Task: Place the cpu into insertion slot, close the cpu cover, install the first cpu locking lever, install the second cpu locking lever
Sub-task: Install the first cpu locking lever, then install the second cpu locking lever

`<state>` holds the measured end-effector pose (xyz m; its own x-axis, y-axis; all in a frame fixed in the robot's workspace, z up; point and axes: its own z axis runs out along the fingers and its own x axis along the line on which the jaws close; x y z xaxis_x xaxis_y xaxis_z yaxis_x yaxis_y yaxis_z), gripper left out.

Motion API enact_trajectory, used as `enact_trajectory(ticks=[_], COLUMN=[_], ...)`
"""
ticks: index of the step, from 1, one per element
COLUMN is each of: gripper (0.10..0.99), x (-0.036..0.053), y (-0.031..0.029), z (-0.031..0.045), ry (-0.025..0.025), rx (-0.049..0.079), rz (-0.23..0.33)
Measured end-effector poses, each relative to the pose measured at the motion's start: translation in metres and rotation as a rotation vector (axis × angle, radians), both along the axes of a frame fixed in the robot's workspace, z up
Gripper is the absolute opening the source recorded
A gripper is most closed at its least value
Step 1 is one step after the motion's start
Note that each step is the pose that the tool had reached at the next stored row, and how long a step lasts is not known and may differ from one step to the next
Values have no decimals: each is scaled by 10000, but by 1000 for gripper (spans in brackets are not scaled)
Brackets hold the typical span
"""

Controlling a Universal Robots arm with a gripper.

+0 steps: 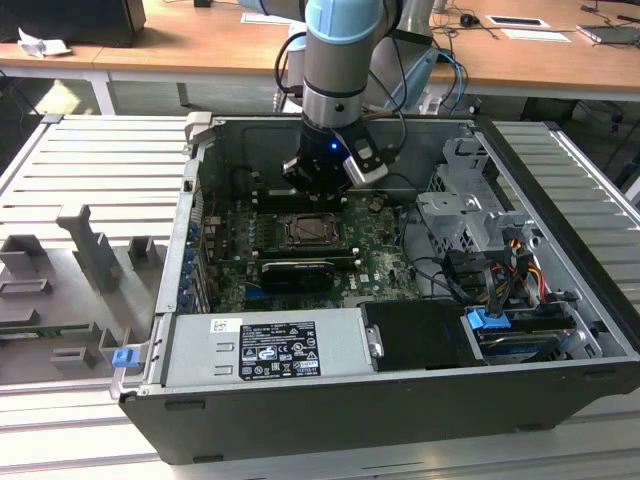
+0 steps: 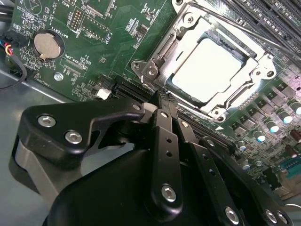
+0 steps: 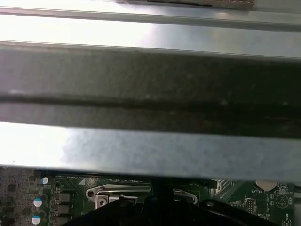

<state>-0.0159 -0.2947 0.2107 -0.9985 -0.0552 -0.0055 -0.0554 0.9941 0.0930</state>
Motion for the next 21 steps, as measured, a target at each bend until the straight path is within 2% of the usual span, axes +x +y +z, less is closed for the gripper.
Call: enact_trajectory(ticks=[17, 19, 21], gripper=[106, 106, 106], x=[0, 0, 0], y=[-53, -55, -55], z=[3, 28, 85], ry=[1, 1, 0], rx=[-2, -1, 0], rz=[0, -1, -2])
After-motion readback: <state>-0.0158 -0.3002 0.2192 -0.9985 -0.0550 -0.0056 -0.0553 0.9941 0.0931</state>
